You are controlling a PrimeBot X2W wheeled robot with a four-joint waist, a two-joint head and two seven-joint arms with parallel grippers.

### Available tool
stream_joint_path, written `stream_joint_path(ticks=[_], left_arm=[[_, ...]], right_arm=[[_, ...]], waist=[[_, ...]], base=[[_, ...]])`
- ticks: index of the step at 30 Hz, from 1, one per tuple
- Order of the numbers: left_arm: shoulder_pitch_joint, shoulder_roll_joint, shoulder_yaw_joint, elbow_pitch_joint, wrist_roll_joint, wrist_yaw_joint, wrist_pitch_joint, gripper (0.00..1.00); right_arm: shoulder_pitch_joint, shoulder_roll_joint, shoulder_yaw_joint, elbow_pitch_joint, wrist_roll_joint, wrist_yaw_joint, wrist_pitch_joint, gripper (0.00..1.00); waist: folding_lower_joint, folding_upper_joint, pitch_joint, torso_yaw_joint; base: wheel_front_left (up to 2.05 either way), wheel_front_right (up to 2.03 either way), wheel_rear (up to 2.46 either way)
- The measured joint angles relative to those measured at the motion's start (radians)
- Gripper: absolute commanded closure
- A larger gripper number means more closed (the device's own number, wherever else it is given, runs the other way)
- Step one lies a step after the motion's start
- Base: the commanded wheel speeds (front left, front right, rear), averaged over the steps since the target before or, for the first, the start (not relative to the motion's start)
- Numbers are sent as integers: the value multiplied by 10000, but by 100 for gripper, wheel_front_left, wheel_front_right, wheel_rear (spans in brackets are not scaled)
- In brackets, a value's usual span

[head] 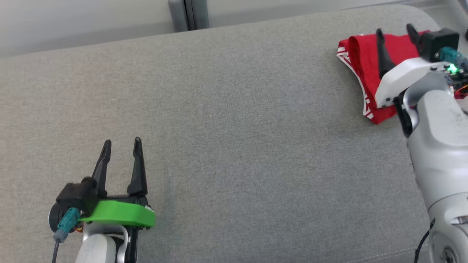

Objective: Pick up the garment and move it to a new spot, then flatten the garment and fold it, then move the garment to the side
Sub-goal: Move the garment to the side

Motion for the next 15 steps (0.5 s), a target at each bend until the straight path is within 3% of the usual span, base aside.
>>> stream_joint_path(ticks=[8,13,15], left_arm=[[922,-75,485,355,-163,71,0,0],[1588,-77,485,410,-445,134,0,0],[1799,-81,351,414,-529,142,0,0]], right_arm=[[2685,853,142,-2077,834,0,-40,0],[4656,1060,253,-3647,1005,0,-42,0],[5481,1051,500,-4148,1586,0,-42,0]], waist=[[0,0,-948,306],[-1,0,-1413,535],[-1,0,-1549,644]], base=[[0,0,0],[0,0,0],[0,0,0]])
